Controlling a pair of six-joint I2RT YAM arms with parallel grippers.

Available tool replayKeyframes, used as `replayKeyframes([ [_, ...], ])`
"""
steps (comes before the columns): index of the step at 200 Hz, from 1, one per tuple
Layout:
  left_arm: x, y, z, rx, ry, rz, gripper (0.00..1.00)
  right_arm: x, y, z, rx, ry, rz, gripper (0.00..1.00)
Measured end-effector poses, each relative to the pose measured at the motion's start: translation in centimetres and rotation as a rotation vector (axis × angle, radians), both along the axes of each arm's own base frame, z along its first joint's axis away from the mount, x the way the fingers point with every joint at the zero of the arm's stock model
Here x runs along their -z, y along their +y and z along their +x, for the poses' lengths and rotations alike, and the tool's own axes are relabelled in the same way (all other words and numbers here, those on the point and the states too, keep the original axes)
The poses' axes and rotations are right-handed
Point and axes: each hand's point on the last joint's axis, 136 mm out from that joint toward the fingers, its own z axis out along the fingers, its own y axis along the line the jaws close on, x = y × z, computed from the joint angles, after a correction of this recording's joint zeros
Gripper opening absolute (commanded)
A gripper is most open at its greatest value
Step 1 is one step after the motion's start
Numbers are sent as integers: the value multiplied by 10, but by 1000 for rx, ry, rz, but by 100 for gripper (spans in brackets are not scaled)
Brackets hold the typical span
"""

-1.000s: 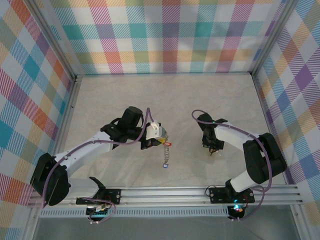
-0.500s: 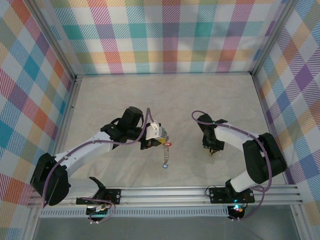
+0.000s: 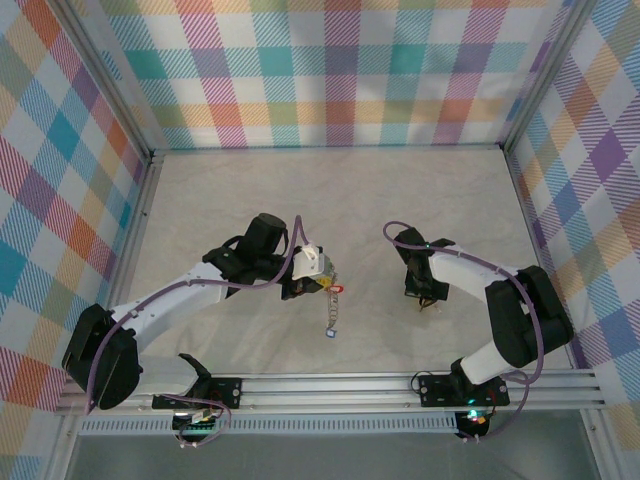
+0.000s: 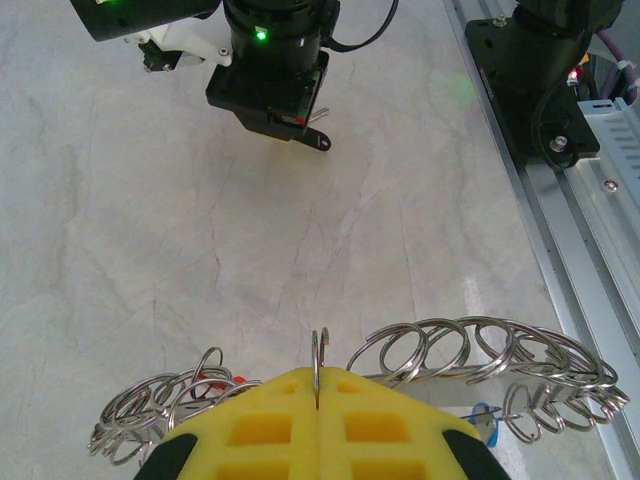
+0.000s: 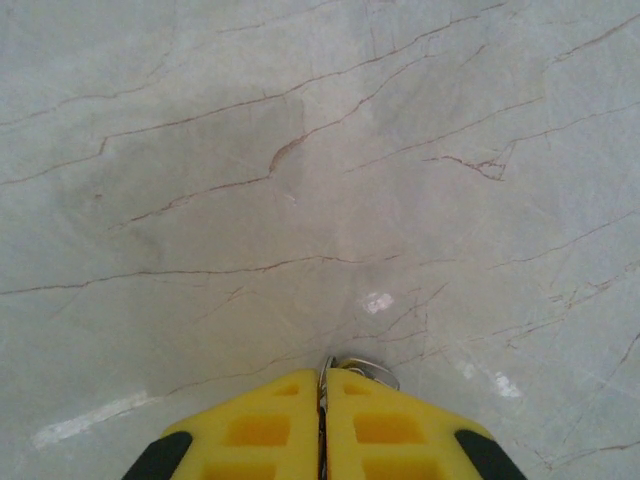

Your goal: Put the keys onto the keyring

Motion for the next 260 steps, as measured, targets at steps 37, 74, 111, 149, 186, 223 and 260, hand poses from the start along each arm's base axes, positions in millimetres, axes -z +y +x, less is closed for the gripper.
replayKeyframes([
  [37, 2, 0, 0, 0, 4, 4, 0, -1, 1, 1, -14, -19, 14, 4],
  [74, 3, 0, 1, 3, -3, 7, 0, -5, 25, 3, -90, -68, 141, 2],
  [111, 8, 4, -1, 2, 1, 36, 0, -7, 70, 11, -205, -116, 259, 10],
  [149, 12, 7, -1, -4, 0, 58, 0, -2, 80, 18, -216, -120, 286, 24],
  [186, 13, 7, -1, 0, -9, 60, 0, -1, 79, 19, -235, -94, 268, 28],
  [223, 14, 8, -2, 1, -3, 65, 0, -4, 82, 18, -275, -87, 290, 28],
  [260, 16, 9, -3, 1, 7, 73, 0, -7, 84, 20, -301, -76, 290, 22],
])
